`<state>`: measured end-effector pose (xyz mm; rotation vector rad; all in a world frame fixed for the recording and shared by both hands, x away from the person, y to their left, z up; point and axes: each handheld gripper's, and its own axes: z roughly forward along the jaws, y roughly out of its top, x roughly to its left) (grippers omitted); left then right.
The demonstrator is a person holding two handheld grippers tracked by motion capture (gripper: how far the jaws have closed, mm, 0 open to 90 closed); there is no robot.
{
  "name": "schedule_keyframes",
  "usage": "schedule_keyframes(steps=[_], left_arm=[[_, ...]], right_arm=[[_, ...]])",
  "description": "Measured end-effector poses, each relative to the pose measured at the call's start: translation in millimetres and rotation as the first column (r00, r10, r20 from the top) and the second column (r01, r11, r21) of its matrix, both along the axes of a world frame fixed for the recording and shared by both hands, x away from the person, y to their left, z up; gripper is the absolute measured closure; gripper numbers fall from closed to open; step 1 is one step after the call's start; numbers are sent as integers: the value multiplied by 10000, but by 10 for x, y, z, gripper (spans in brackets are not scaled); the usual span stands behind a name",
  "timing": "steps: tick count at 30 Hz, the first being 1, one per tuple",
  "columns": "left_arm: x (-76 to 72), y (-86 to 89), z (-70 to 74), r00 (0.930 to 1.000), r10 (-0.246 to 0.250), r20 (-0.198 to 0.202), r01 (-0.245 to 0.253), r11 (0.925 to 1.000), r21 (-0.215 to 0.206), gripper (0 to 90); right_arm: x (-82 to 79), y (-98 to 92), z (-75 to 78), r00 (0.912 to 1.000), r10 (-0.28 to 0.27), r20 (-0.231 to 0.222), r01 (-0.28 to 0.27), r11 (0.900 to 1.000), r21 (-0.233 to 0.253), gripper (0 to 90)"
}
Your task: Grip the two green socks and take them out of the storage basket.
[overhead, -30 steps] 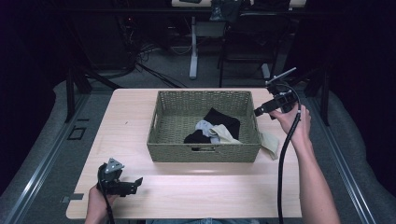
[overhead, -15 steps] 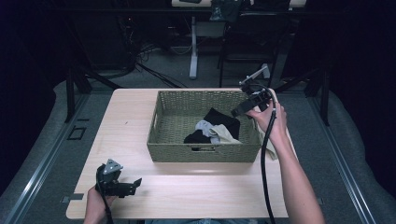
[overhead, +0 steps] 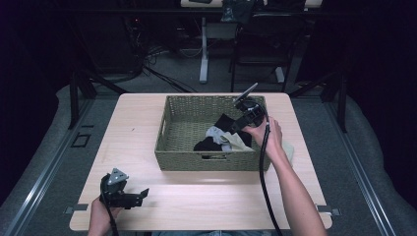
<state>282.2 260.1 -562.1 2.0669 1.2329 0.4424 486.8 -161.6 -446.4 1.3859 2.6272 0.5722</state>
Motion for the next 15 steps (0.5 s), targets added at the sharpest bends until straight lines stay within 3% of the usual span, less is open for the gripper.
schedule_keyframes(steps=[3,6,15], left_arm=[[1,-2,1,10000,-18,-1,18,10000,-7,2],[1,-1,0,10000,-12,2,12,10000,-8,2],[-1,-1,3,10000,-33,12,33,10000,-30,2]], right_arm=[[45,63,-152,9995,110,-306,-111,9999,-43,156],[48,114,-223,9994,53,-354,-53,10000,-2,207],[93,284,-398,9951,427,-892,-477,9973,-552,372]])
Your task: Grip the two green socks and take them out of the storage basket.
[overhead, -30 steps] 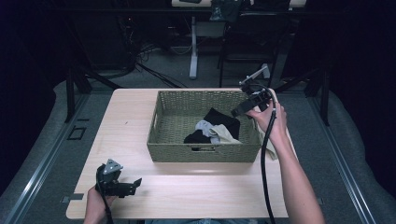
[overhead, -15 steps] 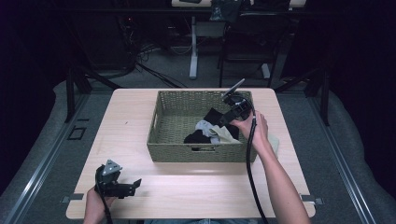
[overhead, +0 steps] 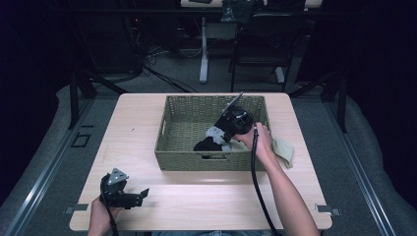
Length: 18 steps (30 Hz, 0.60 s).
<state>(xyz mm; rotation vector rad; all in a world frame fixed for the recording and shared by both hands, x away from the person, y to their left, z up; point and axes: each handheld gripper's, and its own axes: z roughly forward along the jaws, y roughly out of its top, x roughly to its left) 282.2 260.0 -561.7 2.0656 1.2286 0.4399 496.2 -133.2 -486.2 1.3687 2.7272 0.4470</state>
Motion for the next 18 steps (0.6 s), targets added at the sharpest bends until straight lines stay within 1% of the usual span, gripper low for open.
schedule_keyframes(steps=[2,3,4,5,6,7,9,11,12,15,16,17,18], left_arm=[[1,2,0,10000,-25,0,25,10000,23,2],[1,2,1,10000,-24,6,24,10000,20,2],[1,2,1,10000,-23,7,23,10000,21,2],[0,0,0,10000,10,0,-10,10000,-1,2],[1,2,1,10000,-6,-4,6,10000,21,2],[-1,1,0,10000,19,-11,-19,10000,-4,2],[-2,1,1,10000,12,-3,-12,10000,-8,2],[0,1,0,10000,18,-8,-18,10000,-7,2],[0,1,0,10000,14,-10,-14,10000,-5,2],[-2,1,1,10000,8,-2,-8,10000,-11,2],[-1,1,0,10000,16,-1,-16,10000,-12,2],[0,1,0,10000,20,-5,-20,10000,-8,1],[0,0,0,10000,23,-4,-23,10000,-6,2]], right_arm=[[11,25,-30,9999,23,-139,-26,9998,-201,425],[18,32,-50,9999,38,-137,-42,9996,-267,459],[24,42,-67,9997,-11,-231,3,9993,-367,510],[33,41,-70,9995,49,-303,-64,9988,-480,539],[41,43,-86,9995,-18,-323,0,9985,-554,608],[47,40,-94,9994,12,-347,-31,9984,-572,655],[46,37,-106,9994,-125,-328,110,9989,-463,747],[43,25,-94,9995,-175,-278,160,9984,-536,815],[39,15,-80,9995,-195,-258,182,9986,-501,840],[32,-24,-15,9997,-178,-136,169,9979,-618,849],[25,-43,11,9998,-185,-23,183,9977,-658,850],[10,-66,44,9995,-281,123,288,9979,-579,850],[6,-90,84,9996,-257,139,266,9976,-637,851]])
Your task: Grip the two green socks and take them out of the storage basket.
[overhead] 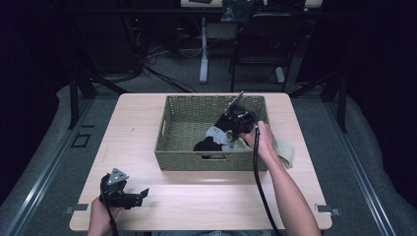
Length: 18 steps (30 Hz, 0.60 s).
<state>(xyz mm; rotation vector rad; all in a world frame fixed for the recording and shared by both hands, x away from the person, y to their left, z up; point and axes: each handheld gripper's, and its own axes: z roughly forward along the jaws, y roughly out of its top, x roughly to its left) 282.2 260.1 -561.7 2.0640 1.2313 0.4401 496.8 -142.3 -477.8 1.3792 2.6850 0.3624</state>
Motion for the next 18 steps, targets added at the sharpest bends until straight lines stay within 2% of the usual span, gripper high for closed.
schedule_keyframes(steps=[11,18], left_arm=[[4,-4,-1,10000,-19,-8,19,10000,17,2],[7,-4,-2,10000,-22,-23,22,10000,30,2]], right_arm=[[-103,-223,513,9942,-325,1029,296,9991,293,852],[-128,-318,782,9899,-413,1359,348,9981,499,851]])
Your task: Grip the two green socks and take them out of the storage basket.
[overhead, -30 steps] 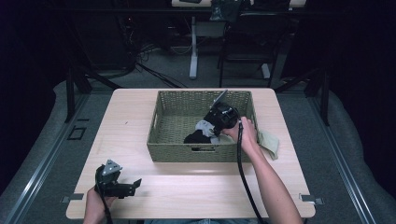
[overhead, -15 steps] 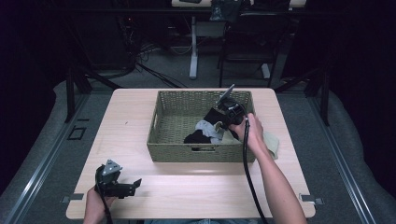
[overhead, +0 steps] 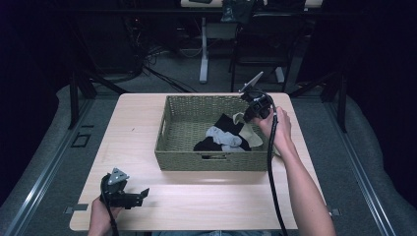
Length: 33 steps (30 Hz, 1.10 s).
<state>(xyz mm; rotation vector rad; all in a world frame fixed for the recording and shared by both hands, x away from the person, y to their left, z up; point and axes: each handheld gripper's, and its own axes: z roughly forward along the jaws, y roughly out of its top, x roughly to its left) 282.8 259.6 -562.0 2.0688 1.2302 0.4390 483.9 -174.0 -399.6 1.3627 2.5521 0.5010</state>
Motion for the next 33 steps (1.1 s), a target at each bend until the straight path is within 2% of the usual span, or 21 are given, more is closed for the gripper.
schedule_keyframes(steps=[7,14,16,26,33], left_arm=[[3,-2,0,10000,-20,2,20,10000,52,2],[5,10,-3,9999,111,-33,-111,9999,50,2],[2,5,0,9999,115,-28,-115,9999,93,2],[2,13,-7,9999,107,-47,-107,9999,78,2],[-2,8,-1,10000,74,-16,-74,9999,95,2]], right_arm=[[-33,-39,209,9996,-11,276,6,9999,164,852],[-92,-80,448,9972,-93,746,66,9993,368,853],[-118,-95,521,9958,-123,903,77,9987,507,853],[-279,-230,882,9879,-211,1539,133,9986,516,853],[-357,-393,987,9831,-525,1756,449,9979,470,853]])
